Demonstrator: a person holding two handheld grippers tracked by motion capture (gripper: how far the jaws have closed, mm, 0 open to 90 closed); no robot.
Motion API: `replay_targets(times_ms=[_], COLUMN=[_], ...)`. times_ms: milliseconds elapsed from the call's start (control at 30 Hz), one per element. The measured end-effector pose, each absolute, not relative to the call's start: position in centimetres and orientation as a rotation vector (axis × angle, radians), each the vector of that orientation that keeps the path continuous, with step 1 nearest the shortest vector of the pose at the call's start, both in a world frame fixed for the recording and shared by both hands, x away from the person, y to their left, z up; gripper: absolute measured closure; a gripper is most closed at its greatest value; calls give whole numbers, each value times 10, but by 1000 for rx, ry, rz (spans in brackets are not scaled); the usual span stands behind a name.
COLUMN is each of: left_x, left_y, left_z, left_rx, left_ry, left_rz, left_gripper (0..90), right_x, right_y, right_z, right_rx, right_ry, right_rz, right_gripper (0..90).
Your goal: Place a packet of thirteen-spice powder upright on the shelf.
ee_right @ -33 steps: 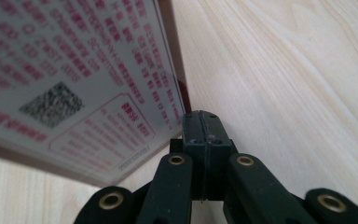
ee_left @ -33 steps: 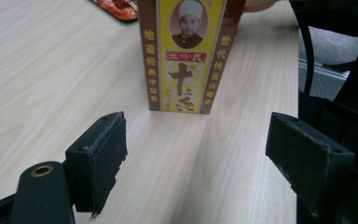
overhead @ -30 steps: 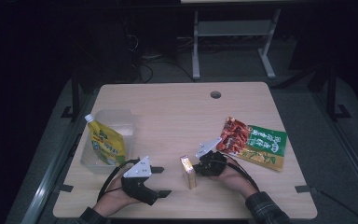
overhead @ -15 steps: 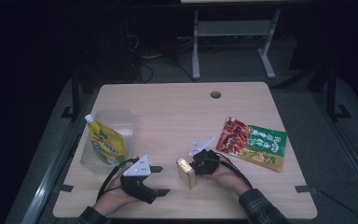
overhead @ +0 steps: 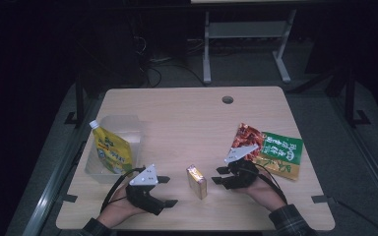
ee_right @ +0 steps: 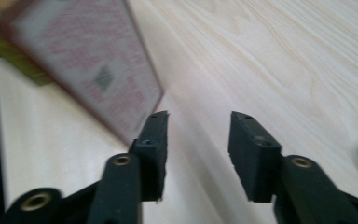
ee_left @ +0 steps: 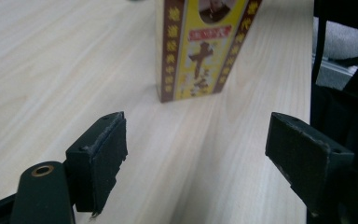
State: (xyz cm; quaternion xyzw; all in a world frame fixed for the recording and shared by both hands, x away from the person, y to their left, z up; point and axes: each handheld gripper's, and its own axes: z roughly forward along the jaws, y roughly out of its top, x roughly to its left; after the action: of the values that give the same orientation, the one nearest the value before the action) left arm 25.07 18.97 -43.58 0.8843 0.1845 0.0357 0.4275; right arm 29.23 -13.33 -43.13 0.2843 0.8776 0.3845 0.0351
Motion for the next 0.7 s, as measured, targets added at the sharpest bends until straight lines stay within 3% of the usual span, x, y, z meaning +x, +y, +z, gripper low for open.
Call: replay_targets(times_ms=[267, 700], left_x=[237, 233], left_y=[194, 188], left_z=[-438, -447], left_rx=[2196, 2233], left_ry=[487, 487], left_rz=[90, 75], left_gripper=[198, 198], right_x=[260, 254], right_y=[-128, -88], right_z=[-428, -434], right_rx=[874, 852], right_ry=[2693, 2681], right_rz=[1213, 1226], right_gripper=[408, 352])
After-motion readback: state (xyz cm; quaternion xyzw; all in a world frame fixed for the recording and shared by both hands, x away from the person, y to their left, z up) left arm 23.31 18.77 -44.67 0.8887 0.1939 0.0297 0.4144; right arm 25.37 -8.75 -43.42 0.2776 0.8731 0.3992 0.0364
